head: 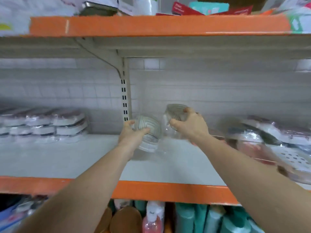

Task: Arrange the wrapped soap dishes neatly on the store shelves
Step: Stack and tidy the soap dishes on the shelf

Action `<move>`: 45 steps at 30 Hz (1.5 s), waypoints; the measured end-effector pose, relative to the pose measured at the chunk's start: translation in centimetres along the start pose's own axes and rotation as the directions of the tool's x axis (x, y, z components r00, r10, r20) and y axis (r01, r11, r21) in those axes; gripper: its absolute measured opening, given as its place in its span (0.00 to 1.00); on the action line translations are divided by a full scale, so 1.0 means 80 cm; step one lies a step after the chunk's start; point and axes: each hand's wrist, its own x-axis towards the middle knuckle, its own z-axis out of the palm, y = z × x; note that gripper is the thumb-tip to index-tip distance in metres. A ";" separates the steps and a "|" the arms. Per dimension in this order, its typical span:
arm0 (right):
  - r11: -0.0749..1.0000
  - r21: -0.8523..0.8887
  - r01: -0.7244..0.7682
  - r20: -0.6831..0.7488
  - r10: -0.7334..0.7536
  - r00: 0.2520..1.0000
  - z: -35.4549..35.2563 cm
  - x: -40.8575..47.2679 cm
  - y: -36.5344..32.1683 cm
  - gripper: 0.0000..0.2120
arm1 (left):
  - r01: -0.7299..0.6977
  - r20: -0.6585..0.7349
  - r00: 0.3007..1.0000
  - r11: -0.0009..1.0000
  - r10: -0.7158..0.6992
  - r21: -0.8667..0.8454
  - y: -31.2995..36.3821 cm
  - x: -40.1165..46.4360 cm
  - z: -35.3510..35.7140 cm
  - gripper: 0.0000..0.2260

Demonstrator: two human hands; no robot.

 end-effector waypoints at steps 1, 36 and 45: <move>1.000 0.003 0.024 0.026 -0.025 0.999 0.019 -0.016 -0.026 0.32 | -0.005 -0.036 0.999 1.000 0.005 0.005 -0.004 -0.005 -0.038 0.25; 0.796 0.375 0.475 0.409 -0.602 0.686 0.629 -0.215 -0.691 0.31 | 0.106 -0.719 0.693 0.994 -0.054 0.027 -0.126 0.087 -0.918 0.22; 0.808 0.338 0.482 0.442 -0.589 0.677 0.790 -0.228 -0.828 0.32 | 0.088 -0.688 0.721 0.996 -0.078 -0.021 -0.189 0.181 -1.093 0.22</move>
